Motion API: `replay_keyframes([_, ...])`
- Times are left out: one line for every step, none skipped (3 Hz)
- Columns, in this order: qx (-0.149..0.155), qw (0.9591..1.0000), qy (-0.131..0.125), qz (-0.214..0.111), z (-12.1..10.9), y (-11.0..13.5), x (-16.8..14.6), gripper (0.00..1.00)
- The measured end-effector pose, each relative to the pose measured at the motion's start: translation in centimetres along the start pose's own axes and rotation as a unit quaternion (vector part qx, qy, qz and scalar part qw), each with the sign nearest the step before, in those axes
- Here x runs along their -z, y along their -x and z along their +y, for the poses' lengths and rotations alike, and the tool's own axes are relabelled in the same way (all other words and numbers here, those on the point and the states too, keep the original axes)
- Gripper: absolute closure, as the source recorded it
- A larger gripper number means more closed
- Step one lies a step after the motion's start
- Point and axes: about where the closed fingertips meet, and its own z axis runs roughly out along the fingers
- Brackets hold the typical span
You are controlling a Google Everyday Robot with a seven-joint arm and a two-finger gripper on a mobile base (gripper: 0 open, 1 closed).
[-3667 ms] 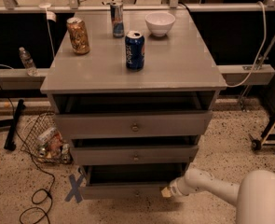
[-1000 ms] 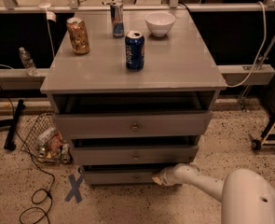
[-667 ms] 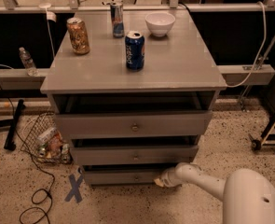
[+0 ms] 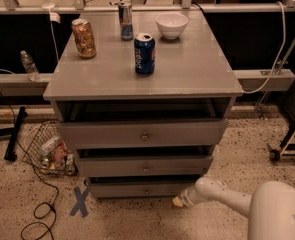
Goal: Close bottom drawer
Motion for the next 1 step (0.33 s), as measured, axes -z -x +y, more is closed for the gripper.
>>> replay_keyframes([-0.024,0.9997,-0.005,0.003,-0.14,-1.44,0.98,1.0])
